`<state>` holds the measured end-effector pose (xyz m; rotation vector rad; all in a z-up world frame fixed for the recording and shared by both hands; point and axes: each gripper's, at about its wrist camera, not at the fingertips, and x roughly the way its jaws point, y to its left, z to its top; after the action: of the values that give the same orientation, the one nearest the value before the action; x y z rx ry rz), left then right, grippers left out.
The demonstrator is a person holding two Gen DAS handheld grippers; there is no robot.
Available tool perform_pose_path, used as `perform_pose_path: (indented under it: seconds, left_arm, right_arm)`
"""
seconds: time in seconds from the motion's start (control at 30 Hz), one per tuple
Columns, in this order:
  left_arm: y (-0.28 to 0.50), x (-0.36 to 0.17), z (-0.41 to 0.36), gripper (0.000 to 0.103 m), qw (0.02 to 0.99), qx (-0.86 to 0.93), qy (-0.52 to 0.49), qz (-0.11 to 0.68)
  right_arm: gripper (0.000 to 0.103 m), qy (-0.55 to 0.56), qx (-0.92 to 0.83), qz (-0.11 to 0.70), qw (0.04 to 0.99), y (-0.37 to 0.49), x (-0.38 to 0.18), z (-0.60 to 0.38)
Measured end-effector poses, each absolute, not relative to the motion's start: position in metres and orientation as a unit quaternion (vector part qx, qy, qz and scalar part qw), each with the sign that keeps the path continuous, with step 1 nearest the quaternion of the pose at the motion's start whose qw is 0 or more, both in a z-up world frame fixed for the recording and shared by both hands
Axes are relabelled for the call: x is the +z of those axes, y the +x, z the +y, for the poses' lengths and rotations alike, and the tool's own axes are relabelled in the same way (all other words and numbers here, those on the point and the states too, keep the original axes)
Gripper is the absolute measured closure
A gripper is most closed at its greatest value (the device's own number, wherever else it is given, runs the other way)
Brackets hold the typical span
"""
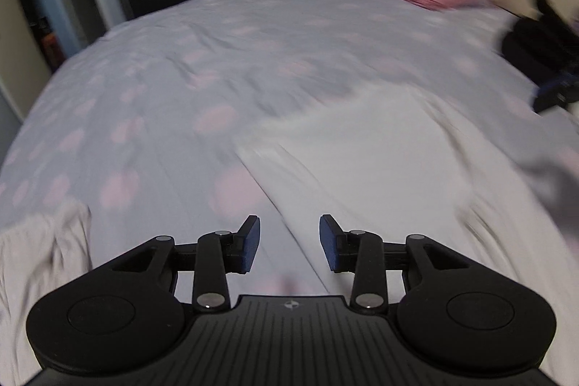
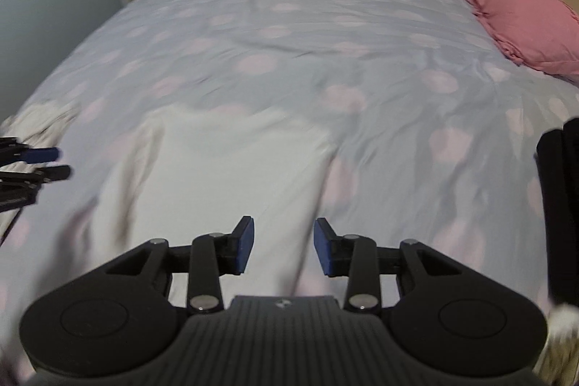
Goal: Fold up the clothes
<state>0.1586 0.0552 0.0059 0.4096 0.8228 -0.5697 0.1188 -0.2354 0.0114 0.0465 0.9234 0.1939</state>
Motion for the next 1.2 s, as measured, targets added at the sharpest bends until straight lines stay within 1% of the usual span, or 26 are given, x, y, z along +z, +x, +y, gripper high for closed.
perform_pose_path:
  seconds: [0.17,0.27,0.37,0.5,0.63,0.77,0.93,1.0,1.03,1.07,1.13,1.2]
  left_arm:
    - [0.057,0.013,0.07,0.068,0.836,-0.32,0.199,0.398]
    - [0.005,0.01,0.076,0.068,0.819,-0.343,0.199,0.415]
    - [-0.035,-0.002,0.083,0.068,0.794,-0.367,0.206,0.438]
    - [-0.066,-0.014,0.088,0.068,0.768,-0.381,0.213,0.469]
    - [-0.091,-0.023,0.091,0.068,0.75,-0.389,0.216,0.489]
    - [-0.114,-0.039,0.089,0.068,0.732,-0.393,0.241,0.502]
    - [-0.134,-0.059,0.084,0.068,0.713,-0.397,0.266,0.513]
    - [-0.14,-0.062,0.081,0.062,0.709,-0.402,0.278,0.508]
    - [-0.142,-0.063,0.08,0.062,0.708,-0.404,0.28,0.506]
    - [-0.142,-0.063,0.08,0.062,0.706,-0.408,0.28,0.506]
    - [-0.142,-0.062,0.082,0.064,0.701,-0.417,0.27,0.512]
    - [-0.142,-0.061,0.086,0.065,0.695,-0.427,0.255,0.519]
  right_arm:
    - [0.063,0.028,0.156,0.444,0.882,0.02,0.011,-0.208]
    - [0.064,0.034,0.202,0.451,0.869,-0.032,0.0,-0.187]
    - [0.064,0.049,0.246,0.464,0.85,-0.076,-0.019,-0.164]
    - [0.064,0.062,0.285,0.487,0.823,-0.113,-0.051,-0.134]
    - [0.064,0.069,0.304,0.496,0.811,-0.134,-0.075,-0.111]
    - [0.064,0.047,0.309,0.492,0.813,-0.142,-0.087,-0.094]
    - [0.063,0.032,0.314,0.492,0.811,-0.136,-0.1,-0.083]
    - [0.062,0.037,0.323,0.501,0.802,-0.135,-0.105,-0.08]
    - [0.062,0.038,0.326,0.507,0.798,-0.136,-0.108,-0.079]
    - [0.062,0.038,0.322,0.514,0.794,-0.138,-0.11,-0.079]
    - [0.065,0.036,0.311,0.531,0.787,-0.142,-0.115,-0.08]
    - [0.065,0.049,0.307,0.549,0.776,-0.146,-0.119,-0.084]
